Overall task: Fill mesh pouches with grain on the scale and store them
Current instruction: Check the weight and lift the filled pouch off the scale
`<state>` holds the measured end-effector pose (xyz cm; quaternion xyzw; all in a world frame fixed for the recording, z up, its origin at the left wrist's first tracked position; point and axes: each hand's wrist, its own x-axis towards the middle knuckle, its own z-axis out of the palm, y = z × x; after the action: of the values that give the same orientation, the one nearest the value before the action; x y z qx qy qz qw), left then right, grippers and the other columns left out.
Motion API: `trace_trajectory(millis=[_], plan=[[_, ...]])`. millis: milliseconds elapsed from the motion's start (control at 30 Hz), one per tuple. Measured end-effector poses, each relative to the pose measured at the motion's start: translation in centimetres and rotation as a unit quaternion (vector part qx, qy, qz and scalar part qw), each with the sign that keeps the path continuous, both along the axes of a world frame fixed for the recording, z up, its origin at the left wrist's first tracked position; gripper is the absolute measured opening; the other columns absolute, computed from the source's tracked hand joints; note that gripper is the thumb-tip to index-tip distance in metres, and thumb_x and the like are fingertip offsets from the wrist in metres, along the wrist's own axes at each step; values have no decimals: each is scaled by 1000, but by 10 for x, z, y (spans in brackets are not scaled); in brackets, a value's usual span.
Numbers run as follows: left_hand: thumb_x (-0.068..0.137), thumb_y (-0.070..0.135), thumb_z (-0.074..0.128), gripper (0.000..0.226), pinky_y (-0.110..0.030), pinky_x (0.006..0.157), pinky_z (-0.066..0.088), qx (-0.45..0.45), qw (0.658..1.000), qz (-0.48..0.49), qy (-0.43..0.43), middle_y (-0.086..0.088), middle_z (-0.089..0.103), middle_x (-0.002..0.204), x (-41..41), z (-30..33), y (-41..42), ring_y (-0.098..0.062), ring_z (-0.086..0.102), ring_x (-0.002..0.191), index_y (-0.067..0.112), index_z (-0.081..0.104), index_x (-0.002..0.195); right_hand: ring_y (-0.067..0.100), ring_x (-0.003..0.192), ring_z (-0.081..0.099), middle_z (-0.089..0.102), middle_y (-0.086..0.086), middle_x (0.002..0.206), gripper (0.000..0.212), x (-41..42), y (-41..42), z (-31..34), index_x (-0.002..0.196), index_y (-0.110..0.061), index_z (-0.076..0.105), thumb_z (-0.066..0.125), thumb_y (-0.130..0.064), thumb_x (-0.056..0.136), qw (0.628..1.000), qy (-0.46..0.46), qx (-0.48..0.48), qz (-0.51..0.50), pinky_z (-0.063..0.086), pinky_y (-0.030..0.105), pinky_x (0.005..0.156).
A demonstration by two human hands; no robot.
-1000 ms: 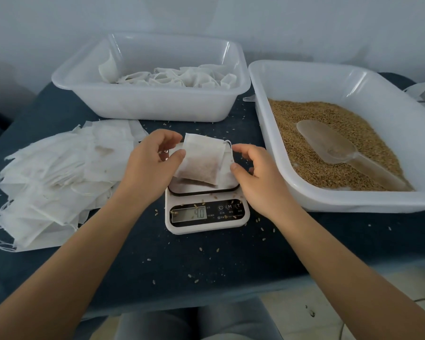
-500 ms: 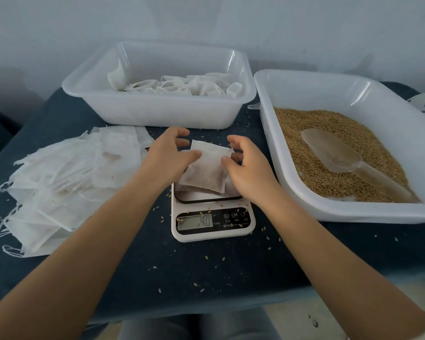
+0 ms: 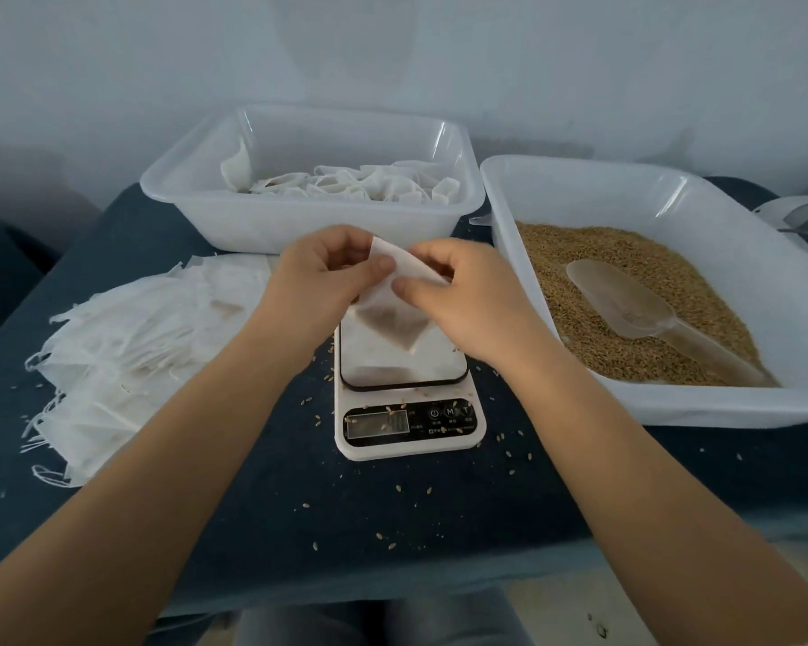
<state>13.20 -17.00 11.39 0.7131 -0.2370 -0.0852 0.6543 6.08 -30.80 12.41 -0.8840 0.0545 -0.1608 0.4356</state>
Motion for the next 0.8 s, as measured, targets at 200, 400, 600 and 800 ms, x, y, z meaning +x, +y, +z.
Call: trace_trajectory(millis=[200,400,600,800], plan=[[84,12,66,14,-26,59,42,-67,998,-4,-10,2,61,71,-4,22,4,-14,55,66,23,64,76,7,47,37,42,-5,55,27,0,-8,45,66,-12,56,64,-29,86,985,69,-156,21,25,17,42],[88,7,62,9,-41,78,47,-99,995,-21,-2,-8,60,85,-4,28,3,-19,58,80,15,60,83,9,50,35,40,-3,59,25,7,-12,71,76,-4,60,63,-27,87,973,73,-213,55,27,19,44],[85,8,65,10,-20,66,52,-73,997,-15,-22,11,69,77,3,22,3,-6,64,73,16,64,91,9,53,33,39,-2,60,25,20,-19,87,83,-3,63,64,-27,88,967,79,-226,83,23,19,44],[85,10,66,11,-29,79,55,-65,998,-7,-20,7,71,83,10,17,2,-13,67,83,17,67,93,5,53,37,43,-8,59,17,31,-21,88,73,-20,61,66,-28,87,965,82,-228,98,26,13,44]])
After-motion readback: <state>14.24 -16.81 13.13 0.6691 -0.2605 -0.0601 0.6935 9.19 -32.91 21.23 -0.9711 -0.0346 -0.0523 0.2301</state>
